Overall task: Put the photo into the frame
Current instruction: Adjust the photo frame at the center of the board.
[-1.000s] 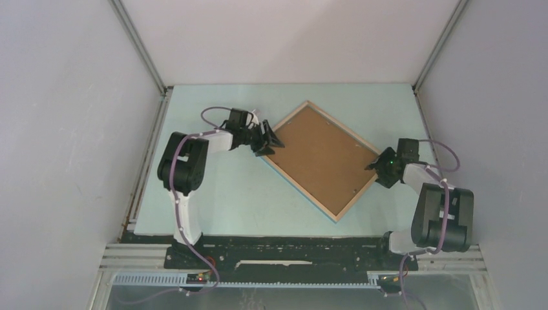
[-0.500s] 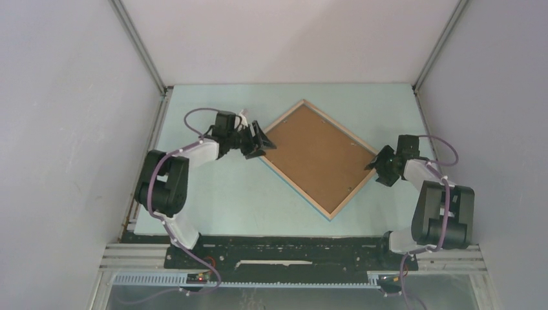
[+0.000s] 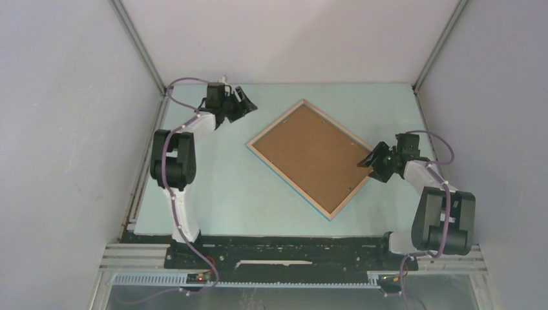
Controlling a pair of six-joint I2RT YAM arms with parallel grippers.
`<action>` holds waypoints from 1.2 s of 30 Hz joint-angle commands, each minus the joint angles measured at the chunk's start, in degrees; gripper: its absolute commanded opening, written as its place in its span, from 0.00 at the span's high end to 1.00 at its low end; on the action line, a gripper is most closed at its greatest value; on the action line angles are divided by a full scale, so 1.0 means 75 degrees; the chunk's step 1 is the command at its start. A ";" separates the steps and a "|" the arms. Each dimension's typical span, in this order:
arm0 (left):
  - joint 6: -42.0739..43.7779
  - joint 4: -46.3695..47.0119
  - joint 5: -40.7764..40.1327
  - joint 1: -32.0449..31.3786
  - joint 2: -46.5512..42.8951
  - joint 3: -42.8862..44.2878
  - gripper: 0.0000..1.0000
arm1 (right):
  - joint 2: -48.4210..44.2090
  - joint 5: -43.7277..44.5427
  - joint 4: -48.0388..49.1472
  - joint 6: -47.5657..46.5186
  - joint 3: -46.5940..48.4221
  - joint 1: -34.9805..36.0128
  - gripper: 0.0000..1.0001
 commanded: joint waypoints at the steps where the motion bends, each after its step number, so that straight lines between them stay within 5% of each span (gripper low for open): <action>1: -0.0397 0.0111 0.0199 0.0011 0.1056 0.0728 0.27 | 0.0310 -0.0378 0.0250 -0.0250 0.0266 -0.0105 0.34; 9: -0.0966 0.1209 0.0892 -0.0114 0.1375 0.0016 0.31 | 0.0554 -0.0309 0.0240 -0.0302 0.0406 -0.0099 0.34; 18: -0.1494 0.1863 0.1564 -0.0227 0.0911 -0.1077 0.31 | 0.0251 0.1060 -0.0305 -0.0243 0.0382 -0.0443 0.30; 36: -0.3394 0.3848 0.2169 -0.0706 -0.1121 -0.5004 0.29 | 0.1136 -0.0001 0.0409 -0.0404 0.0629 0.0187 0.31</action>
